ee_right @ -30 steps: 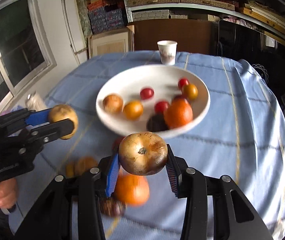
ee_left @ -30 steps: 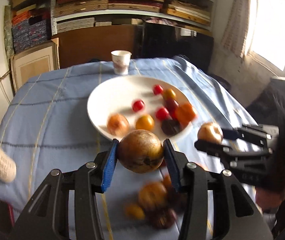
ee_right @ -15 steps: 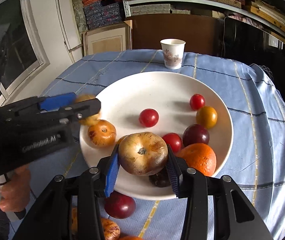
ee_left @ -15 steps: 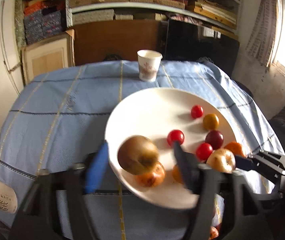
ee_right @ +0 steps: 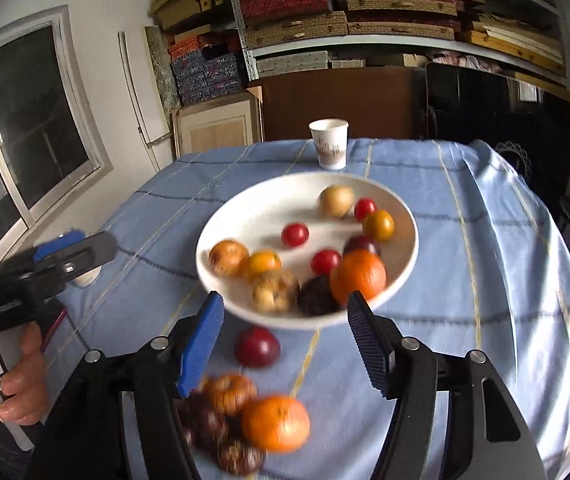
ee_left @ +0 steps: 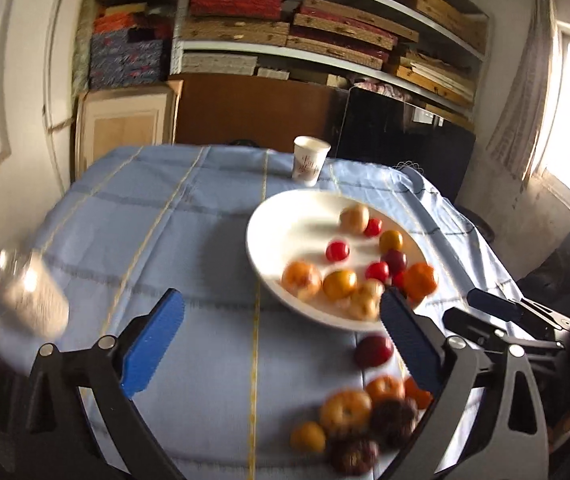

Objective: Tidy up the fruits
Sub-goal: 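Move both open tools back from the plate toward the fruit pile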

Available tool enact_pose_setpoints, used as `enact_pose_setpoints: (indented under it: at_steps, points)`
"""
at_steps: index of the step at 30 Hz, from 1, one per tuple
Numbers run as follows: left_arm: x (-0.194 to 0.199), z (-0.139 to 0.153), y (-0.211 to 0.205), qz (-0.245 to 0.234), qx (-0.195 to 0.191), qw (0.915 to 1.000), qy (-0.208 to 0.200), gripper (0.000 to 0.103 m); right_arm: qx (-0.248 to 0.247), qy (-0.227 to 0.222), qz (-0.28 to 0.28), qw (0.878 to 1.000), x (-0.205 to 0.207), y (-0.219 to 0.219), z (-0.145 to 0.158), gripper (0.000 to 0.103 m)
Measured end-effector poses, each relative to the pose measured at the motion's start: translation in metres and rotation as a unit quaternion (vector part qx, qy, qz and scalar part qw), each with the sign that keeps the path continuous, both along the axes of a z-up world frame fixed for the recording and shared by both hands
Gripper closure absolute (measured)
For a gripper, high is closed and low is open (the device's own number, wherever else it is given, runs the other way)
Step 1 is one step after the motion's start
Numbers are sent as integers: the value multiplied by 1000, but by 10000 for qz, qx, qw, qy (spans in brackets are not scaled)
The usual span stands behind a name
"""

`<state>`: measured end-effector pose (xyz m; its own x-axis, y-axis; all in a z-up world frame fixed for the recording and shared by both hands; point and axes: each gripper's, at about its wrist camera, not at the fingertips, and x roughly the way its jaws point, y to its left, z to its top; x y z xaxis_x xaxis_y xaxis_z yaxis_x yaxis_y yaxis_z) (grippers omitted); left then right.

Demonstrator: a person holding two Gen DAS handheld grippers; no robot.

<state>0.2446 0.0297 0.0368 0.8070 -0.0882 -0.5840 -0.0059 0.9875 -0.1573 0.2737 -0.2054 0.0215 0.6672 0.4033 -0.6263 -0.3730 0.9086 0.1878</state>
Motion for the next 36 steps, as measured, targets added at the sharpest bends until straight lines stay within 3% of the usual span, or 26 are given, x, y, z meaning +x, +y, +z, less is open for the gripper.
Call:
enact_pose_setpoints:
  at_steps: [5, 9, 12, 17, 22, 29, 33, 36]
  points:
    - [-35, -30, 0, 163, 92, 9996, 215, 7, -94, 460, -8, 9989, -16, -6, -30, 38]
    - [-54, -42, -8, 147, 338, 9989, 283, 7, -36, 677, 109, 9976, -25, -5, -37, 38]
    - [-57, -48, -18, 47, 548, 9980, 318, 7, -79, 667, 88, 9977, -29, -6, -38, 38]
    - [-53, -55, -27, -174, 562, 9966, 579, 6, -55, 898, 7, 9959, -27, -10, -44, 38]
    - [-52, -56, -25, -49, 619, 9963, 591, 6, -66, 980, 53, 9952, -28, -10, -45, 38]
    - [-44, -58, -2, 140, 75, 9962, 860, 6, -105, 1132, 534, 9921, -52, -2, -47, 38]
    - [-45, -56, 6, 306, -8, 9961, 825, 6, -416, 1273, 1029, 9856, -64, 15, -55, 40]
    - [-45, -55, 8, 318, -63, 9961, 822, 6, -572, 1247, 1093, 9845, -68, 23, -59, 43]
